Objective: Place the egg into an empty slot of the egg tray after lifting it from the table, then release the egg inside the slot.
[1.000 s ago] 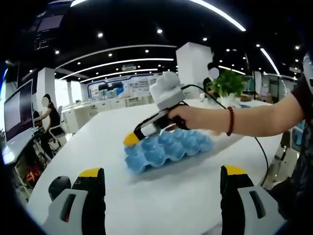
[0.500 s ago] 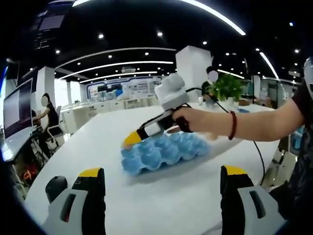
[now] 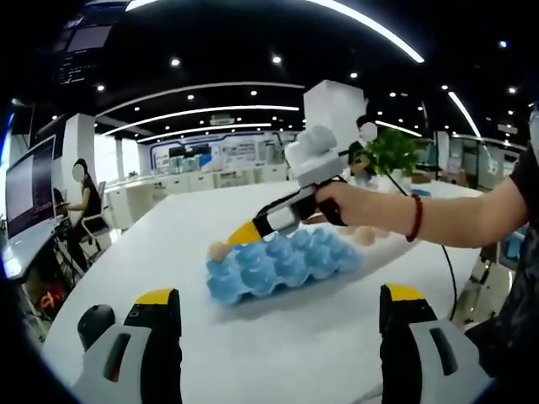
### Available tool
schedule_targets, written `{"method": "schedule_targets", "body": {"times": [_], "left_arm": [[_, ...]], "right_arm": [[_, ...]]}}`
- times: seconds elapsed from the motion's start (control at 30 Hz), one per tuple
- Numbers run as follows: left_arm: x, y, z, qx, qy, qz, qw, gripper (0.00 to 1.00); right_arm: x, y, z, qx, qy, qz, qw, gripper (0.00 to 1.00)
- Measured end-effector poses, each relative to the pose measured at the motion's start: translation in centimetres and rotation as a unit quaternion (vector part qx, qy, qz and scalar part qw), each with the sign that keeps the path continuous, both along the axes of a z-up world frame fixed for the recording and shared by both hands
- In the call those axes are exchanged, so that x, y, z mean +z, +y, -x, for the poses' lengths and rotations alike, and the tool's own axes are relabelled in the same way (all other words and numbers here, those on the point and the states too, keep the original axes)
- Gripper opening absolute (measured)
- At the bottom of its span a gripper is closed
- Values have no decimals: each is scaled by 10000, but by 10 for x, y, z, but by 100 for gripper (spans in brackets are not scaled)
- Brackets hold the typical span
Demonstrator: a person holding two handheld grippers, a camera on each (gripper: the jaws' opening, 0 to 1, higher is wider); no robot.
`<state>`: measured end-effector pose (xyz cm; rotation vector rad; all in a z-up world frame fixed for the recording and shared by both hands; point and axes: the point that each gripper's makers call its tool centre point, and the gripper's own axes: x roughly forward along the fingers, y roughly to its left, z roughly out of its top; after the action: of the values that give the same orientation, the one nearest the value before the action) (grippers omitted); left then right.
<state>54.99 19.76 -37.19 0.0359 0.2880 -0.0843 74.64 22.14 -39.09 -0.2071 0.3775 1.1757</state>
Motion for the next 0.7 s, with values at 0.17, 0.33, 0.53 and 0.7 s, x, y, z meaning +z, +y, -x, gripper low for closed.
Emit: {"method": "schedule_targets", "body": {"times": [0.17, 0.33, 0.53, 0.7], "left_arm": [[0, -3, 1, -32, -7, 20, 10000, 100], [-1, -3, 1, 0, 25, -30, 10000, 100], [-2, -4, 1, -22, 21, -33, 10000, 100], [-3, -5, 0, -30, 36, -39, 10000, 100]], "right_arm": [[2, -9, -3, -97, 47, -38, 9999, 78], [5, -20, -2, -153, -19, -32, 9999, 77], [6, -32, -3, -206, -112, 23, 9997, 77], [9, -41, -7, -266, -168, 47, 9995, 77]]}}
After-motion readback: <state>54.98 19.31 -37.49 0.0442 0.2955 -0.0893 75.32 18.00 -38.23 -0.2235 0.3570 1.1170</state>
